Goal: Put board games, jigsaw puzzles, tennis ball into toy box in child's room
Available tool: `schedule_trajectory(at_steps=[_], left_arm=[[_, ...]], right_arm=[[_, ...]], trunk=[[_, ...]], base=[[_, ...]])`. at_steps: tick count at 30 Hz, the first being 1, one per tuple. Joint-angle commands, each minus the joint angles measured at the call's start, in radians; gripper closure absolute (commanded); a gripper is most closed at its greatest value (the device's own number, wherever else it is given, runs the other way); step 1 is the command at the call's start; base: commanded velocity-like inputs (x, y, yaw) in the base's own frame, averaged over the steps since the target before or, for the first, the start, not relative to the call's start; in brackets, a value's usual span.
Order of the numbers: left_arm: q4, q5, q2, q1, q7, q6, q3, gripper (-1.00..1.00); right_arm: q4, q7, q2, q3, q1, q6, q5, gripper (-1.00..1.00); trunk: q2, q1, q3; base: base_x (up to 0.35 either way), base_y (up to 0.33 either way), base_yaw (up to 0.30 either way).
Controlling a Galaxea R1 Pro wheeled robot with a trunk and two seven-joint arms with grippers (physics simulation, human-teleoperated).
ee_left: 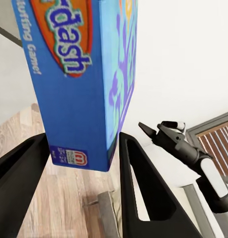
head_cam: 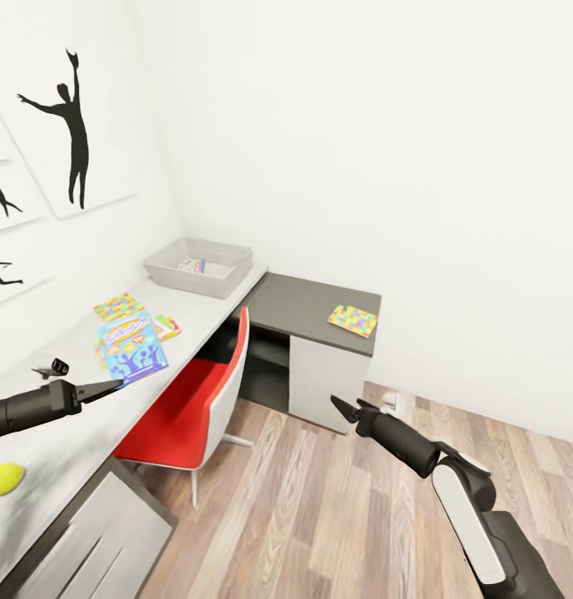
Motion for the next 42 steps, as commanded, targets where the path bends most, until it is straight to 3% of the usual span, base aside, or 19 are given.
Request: schedule_trajectory(at_steps=[1,5,12,42], left_arm=[[0.000,0.005,0.000,-0.001,-0.001,0.008,-0.002,1.00],[0.000,0.004,0.000,-0.001,0.000,0.008,-0.007,1.00],[0.000,0.004,0.000,-0.001,-0.001,0.008,0.001,1.00],[0.000,0.005,0.003,-0.001,-0.008,0.006,0.003,1.00]], right_arm=[[-0.001,0.000,-0.009,0.000,-0.001,-0.002,-0.008,-1.00],[-0.001,0.022,-0.024,-0.005,0.004,-0.021,-0.014,-1.00],[0.007,0.072,-0.027,-0.042,0.009,-0.026,-0.013,-1.00],[0.009,0.080,-0.027,-0.069,0.012,-0.024,-0.016,-1.00]], trunk=[[-0.002,0.001,0.000],[-0.002,0.001,0.007],[-0.002,0.001,0.018],[-0.002,0.001,0.068]], base=[[0.234,-0.110,0.002],[0.242,-0.157,0.001],[0.231,-0.196,0.000],[0.294,-0.106,0.000]])
